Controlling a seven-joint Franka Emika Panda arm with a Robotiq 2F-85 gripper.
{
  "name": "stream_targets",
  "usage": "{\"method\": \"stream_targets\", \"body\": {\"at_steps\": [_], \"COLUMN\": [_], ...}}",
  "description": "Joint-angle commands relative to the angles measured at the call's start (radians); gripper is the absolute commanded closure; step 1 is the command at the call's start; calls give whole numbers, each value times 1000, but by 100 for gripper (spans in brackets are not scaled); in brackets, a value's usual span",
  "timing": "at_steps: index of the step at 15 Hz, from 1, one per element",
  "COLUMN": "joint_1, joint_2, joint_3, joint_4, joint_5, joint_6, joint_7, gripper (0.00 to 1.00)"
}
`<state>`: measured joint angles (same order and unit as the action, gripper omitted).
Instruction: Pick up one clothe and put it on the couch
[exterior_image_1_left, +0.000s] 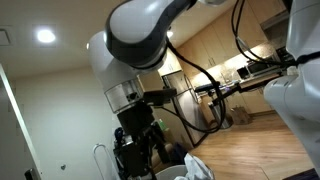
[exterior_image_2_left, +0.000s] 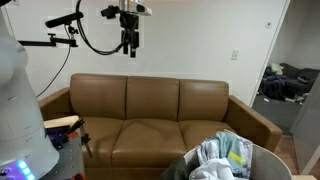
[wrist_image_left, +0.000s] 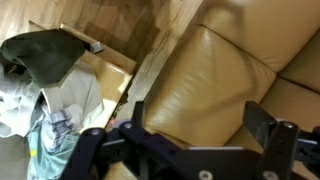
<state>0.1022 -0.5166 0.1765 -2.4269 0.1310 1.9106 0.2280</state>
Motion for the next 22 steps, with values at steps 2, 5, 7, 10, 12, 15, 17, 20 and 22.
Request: {"method": "stream_targets", "body": {"at_steps": [2, 5, 7, 10, 12, 15, 17, 20, 22], "joint_1": [-123, -117, -131, -144, -169, -198, -209, -205, -207], "joint_2": [88, 83, 122, 193, 267, 386, 487, 478, 545], "joint_3": [-62, -93, -112, -119, -154, -224, -262, -280, -293], "joint_4": [-29, -28, -27, 18, 53, 89, 125, 105, 143], "joint_5": [-82, -55, -54, -52, -42, -17, 6, 29, 79], "joint_6": [209, 183, 205, 246, 291, 381, 431, 416, 416], "joint_7": [63, 25, 31, 56, 58, 39, 11, 5, -32], "gripper": [0, 0, 0, 0, 0, 0, 0, 0, 0]}}
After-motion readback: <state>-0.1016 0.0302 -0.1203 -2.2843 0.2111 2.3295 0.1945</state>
